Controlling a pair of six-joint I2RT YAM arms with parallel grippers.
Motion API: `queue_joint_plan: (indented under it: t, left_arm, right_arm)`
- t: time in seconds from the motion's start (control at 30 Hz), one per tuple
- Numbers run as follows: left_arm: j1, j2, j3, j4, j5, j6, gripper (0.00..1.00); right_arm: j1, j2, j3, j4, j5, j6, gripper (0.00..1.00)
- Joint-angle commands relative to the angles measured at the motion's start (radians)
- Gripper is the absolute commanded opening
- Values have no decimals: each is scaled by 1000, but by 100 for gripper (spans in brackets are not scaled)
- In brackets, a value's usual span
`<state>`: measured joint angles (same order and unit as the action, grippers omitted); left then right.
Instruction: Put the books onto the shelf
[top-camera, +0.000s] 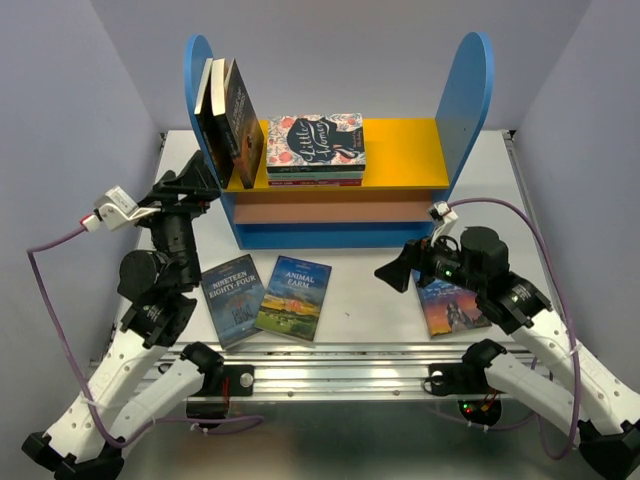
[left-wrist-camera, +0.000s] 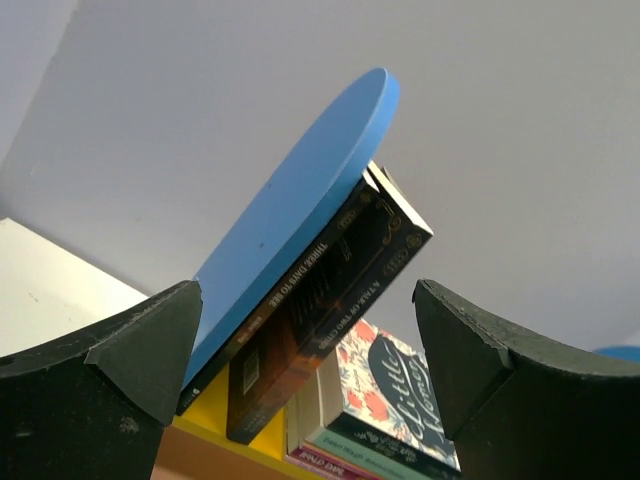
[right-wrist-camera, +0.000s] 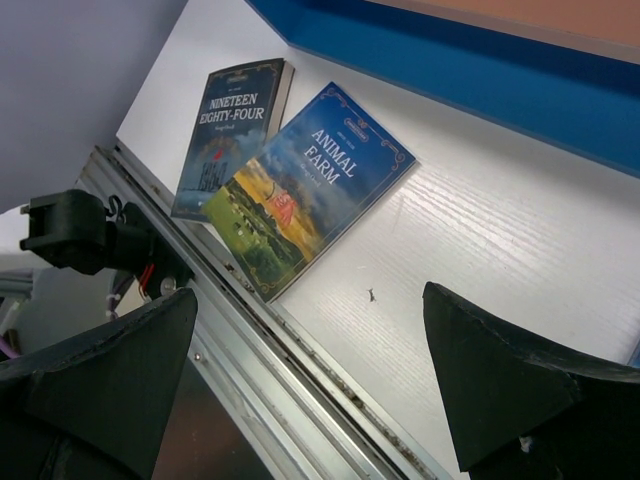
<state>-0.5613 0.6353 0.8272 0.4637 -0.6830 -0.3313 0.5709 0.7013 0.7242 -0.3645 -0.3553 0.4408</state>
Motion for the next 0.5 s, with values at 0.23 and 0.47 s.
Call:
queue_joint_plan:
  t: [0.23, 0.47]
  left_arm:
    - [1, 26, 165, -203, 502, -66, 99]
    - [-3, 176, 286, -221, 645, -81, 99]
  right_arm:
    - [7, 20, 12, 53, -16, -7, 100]
    - [7, 21, 7, 55, -20, -8, 100]
